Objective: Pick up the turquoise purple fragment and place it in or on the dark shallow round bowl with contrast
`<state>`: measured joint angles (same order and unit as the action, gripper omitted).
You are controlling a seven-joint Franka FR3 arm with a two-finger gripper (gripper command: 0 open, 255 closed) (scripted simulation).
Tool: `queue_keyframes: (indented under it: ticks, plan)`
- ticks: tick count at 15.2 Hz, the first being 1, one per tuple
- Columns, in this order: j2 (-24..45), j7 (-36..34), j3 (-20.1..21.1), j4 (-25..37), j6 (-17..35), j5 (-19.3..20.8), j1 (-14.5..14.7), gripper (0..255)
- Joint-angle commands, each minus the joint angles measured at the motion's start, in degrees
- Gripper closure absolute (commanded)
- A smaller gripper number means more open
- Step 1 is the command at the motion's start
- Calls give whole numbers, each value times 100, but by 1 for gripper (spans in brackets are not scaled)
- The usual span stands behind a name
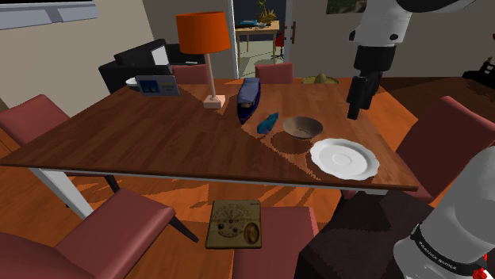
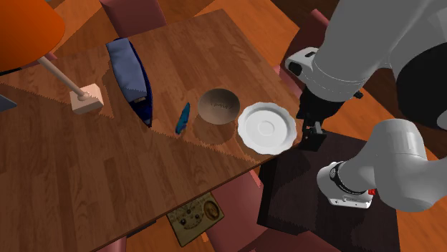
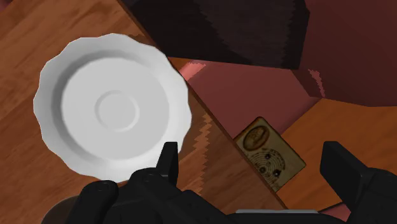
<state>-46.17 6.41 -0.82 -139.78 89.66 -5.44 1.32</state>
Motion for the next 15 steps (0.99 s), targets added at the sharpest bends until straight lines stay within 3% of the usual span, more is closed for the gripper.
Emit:
queue_keyframes:
  ticks: [1,9,15]
  plan:
    - [0,0,0,0,0,0,0,0]
    - [1004,2391,-1161,-15,1219,557,246,0]
    - [2203,4210,-1960,481,2033,503,603,0]
